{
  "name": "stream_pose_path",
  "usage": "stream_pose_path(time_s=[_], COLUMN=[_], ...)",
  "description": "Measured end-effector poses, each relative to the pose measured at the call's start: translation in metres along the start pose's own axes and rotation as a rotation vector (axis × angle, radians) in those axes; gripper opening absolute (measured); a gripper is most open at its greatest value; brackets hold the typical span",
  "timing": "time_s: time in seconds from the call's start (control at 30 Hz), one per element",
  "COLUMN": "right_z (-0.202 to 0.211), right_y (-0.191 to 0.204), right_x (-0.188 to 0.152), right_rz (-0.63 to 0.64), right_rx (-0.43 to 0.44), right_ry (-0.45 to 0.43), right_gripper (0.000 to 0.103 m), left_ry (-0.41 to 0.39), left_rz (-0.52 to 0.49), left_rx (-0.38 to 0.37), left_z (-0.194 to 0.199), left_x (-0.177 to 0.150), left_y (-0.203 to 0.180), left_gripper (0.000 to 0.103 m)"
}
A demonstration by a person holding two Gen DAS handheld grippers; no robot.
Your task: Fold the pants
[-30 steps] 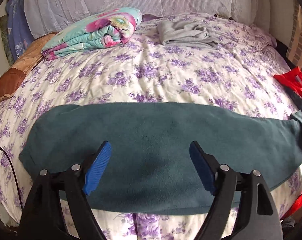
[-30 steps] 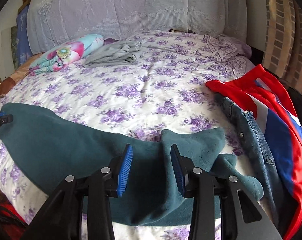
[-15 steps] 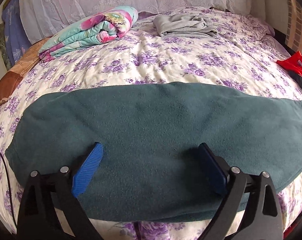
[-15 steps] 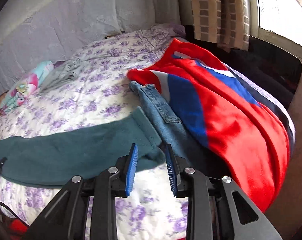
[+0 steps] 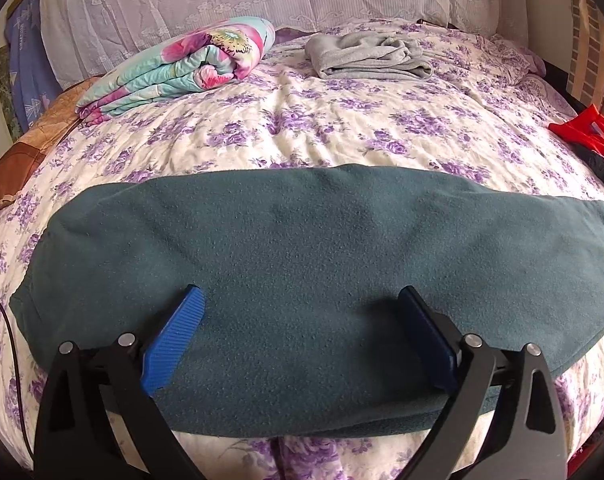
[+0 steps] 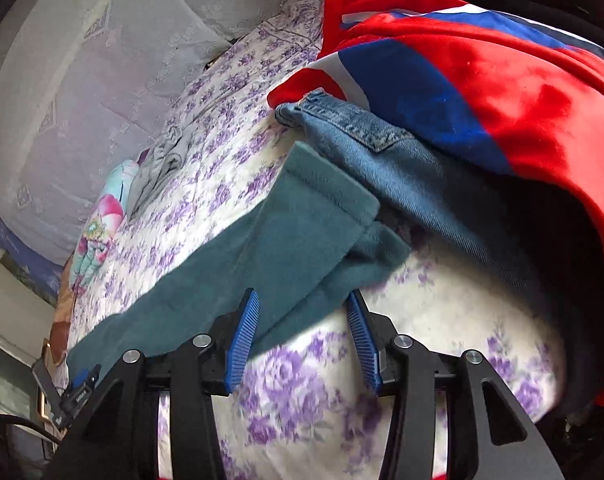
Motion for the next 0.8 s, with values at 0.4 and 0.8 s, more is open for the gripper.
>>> stream_pose_path(time_s=[0.4, 0.8], right_z=[0.011, 0.032], right_y=[-0.007, 0.12], right_x=[-0.004, 0.033], right_rz=[0.067, 0.418], right_rx=[-0.023, 0.09], right_ry=[-0.046, -0.186], right_gripper=[0.011, 0.032], left_ry=[-0.025, 0.052], left_rz=[0.025, 0.06], left_rx=[-0.062, -0.019], left_z=[0.02, 0.015], left_x=[0.009, -0.012], left_y=[-0.011, 0.018], left_gripper=[0.094, 0.094])
Point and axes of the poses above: each gripper's, at about its wrist camera, not at the fingertips, and z roughly against the way its jaws point, y to its left, x to its top, the point moved 10 cm from there along -z, roughly the way its jaws point, and after that the axes turned 3 degrees about -y, right-handed, at the moved point
